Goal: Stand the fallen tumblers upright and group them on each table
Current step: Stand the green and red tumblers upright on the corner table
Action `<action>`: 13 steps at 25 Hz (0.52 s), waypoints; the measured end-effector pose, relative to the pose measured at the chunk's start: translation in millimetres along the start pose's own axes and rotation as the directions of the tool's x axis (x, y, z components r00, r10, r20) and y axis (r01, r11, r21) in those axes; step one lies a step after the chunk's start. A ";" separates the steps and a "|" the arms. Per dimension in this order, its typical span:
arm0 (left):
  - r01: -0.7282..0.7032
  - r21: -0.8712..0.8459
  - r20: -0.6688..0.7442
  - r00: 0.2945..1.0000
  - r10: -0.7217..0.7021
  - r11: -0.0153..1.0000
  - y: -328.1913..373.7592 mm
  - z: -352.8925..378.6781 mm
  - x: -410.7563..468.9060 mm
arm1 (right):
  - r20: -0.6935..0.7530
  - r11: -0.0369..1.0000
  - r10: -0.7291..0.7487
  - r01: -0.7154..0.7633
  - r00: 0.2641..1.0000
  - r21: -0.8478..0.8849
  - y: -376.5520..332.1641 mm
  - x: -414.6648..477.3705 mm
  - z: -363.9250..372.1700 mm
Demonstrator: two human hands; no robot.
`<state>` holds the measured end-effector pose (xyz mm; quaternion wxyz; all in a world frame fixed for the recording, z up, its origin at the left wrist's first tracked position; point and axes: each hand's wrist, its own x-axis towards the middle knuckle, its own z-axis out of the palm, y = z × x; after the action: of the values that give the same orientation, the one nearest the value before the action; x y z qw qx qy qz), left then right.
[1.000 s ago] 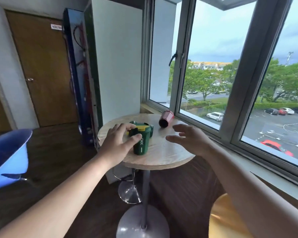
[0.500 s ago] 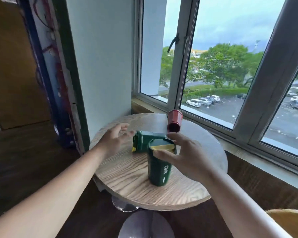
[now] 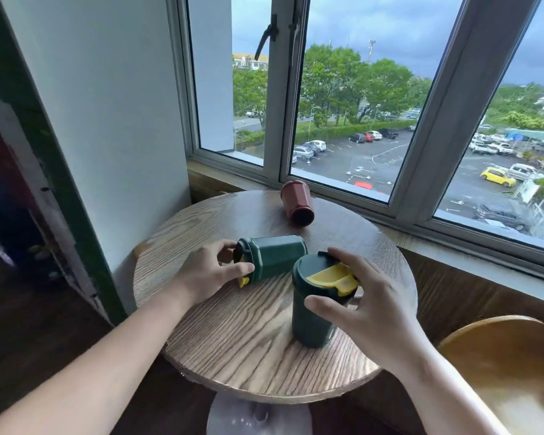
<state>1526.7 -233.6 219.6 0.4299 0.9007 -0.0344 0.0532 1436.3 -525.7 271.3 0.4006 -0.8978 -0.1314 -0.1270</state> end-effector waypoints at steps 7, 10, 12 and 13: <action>-0.099 -0.140 -0.054 0.994 0.093 0.985 45.3 -31.0 48.0 | -0.007 0.999 0.030 -0.030 1.000 -0.017 -0.1 -1.4 3.0; -0.175 0.101 0.056 0.984 0.170 0.979 70.0 -35.4 71.4 | -0.011 0.999 0.035 -0.035 0.999 -0.024 -0.9 -2.1 3.1; -0.222 0.170 0.115 0.972 0.205 0.960 79.0 -32.6 80.0 | -0.010 0.999 0.038 -0.038 0.999 -0.034 -0.2 -1.3 3.0; -0.239 0.175 0.140 0.966 0.216 0.955 81.0 -32.7 83.2 | -0.008 0.999 0.035 -0.035 0.999 -0.037 0.7 -1.4 2.9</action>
<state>1598.4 -260.4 312.9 0.3300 0.9292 -0.1583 0.0515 1435.6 -524.1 268.5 0.3867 -0.9068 -0.1118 -0.1255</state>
